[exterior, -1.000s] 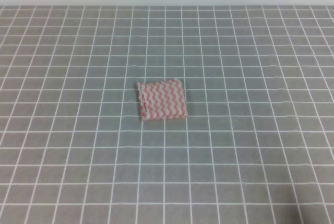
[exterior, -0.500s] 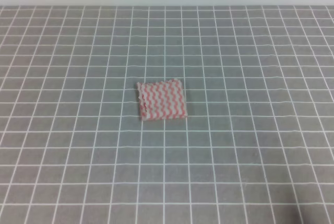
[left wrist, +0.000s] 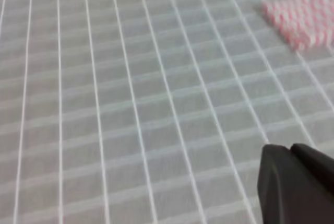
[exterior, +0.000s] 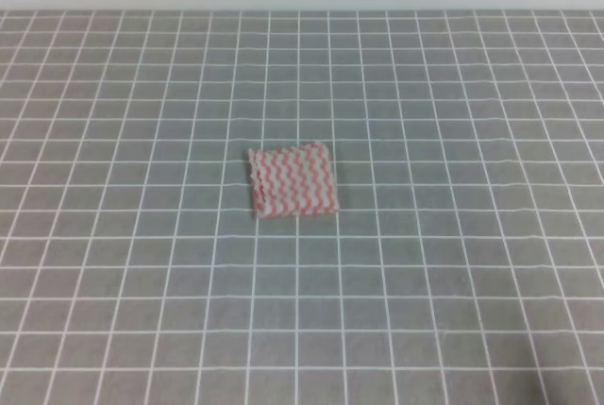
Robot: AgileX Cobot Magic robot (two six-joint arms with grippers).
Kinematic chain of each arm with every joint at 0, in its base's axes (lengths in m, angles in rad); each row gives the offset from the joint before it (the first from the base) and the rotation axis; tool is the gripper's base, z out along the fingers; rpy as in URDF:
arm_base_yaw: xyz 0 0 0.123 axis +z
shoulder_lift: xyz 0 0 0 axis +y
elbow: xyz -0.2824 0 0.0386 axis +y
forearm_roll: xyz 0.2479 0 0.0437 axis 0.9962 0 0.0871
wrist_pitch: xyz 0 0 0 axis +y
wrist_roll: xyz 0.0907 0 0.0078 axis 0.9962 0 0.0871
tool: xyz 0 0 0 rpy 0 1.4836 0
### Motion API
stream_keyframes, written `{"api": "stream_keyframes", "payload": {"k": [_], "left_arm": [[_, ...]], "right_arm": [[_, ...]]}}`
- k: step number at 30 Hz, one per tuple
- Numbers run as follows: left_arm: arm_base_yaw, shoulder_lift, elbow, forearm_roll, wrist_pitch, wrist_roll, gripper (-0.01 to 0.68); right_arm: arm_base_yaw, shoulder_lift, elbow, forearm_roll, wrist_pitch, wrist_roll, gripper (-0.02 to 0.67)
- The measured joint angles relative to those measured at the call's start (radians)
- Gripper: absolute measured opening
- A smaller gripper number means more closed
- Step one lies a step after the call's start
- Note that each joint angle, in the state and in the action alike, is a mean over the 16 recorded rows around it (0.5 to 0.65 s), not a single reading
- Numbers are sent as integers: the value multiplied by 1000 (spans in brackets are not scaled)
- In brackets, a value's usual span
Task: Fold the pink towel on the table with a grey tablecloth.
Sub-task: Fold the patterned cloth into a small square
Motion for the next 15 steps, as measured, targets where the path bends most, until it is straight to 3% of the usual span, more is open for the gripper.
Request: {"api": "stream_keyframes", "payload": {"k": [4,10,15], "left_arm": [[24,-49,109,21,-214,-12,0],[125,-152,309,-20,-549,-29,0],[227,-235,442,-71,-657,-13,0]], "right_arm": [[0,0,0,0,1,0,-16],[0,0,-3,0,3,0,-17],[0,0,-3,0,3,0,-17]]}}
